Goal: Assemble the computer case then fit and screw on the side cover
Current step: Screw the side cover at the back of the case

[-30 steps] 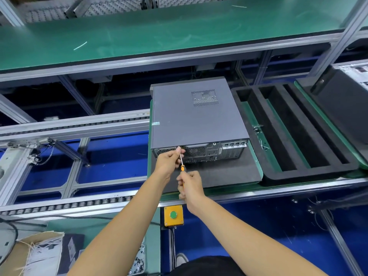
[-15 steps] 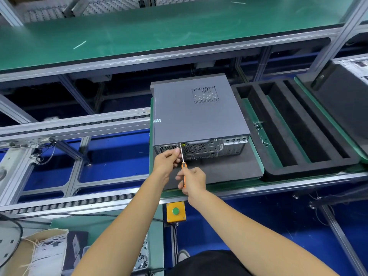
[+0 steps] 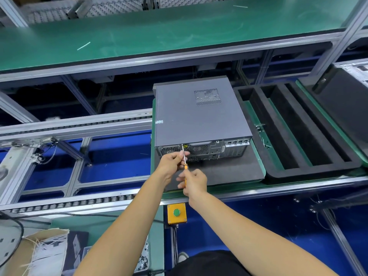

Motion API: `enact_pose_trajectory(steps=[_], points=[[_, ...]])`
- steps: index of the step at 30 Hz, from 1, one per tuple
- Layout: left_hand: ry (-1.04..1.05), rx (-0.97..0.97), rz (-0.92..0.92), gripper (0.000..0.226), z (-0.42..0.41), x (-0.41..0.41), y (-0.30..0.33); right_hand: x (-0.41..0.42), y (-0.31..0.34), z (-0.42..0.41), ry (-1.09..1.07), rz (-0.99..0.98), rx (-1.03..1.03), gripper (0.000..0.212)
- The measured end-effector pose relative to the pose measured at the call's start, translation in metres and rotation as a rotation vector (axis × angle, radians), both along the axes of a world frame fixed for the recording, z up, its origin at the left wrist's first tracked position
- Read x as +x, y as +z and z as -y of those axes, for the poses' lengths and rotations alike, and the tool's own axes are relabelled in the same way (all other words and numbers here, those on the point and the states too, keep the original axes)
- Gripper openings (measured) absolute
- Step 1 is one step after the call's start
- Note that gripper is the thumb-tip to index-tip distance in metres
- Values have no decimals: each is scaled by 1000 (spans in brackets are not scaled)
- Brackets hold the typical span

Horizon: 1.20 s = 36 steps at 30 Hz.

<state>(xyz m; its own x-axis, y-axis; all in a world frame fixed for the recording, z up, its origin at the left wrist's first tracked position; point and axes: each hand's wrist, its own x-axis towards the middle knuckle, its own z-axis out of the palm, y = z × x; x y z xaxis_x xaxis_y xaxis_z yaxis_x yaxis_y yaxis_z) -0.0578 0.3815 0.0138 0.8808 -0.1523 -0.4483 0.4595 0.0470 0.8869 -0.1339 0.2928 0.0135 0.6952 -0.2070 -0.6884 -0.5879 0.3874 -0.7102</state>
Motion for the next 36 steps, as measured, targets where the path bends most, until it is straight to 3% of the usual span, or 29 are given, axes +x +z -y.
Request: enact_pose_trajectory(steps=[4, 7, 11, 13, 19, 22, 27, 29, 32, 34, 36], points=[[3, -14, -15, 26, -2, 1, -1, 4, 7, 0, 14, -99, 208, 14], [-20, 15, -19, 26, -6, 4, 0, 5, 8, 2, 53, -127, 254, 20], [1, 41, -2, 24, -4, 7, 1, 5, 7, -1, 79, -39, 75, 2], [6, 51, 3, 23, -3, 7, 1, 3, 3, -2, 45, 17, -32, 5], [25, 45, -8, 18, -4, 7, 2, 8, 5, 1, 41, -112, 212, 26], [13, 22, -40, 18, -2, 10, 7, 9, 5, 1, 58, -124, 209, 25], [70, 26, -22, 18, 6, 10, 9, 2, 2, -1, 1, -2, -4, 10], [90, 15, -43, 21, 5, 10, 7, 1, 3, -1, -27, -8, 48, 4], [112, -19, -79, 15, 2, 12, 6, 2, 6, 0, 23, -70, 194, 21], [111, -33, -84, 13, 1, 13, 7, 4, 6, 0, 54, -84, 181, 31], [112, -47, -86, 13, 0, 14, 7, 6, 5, 1, 45, -76, 157, 25]])
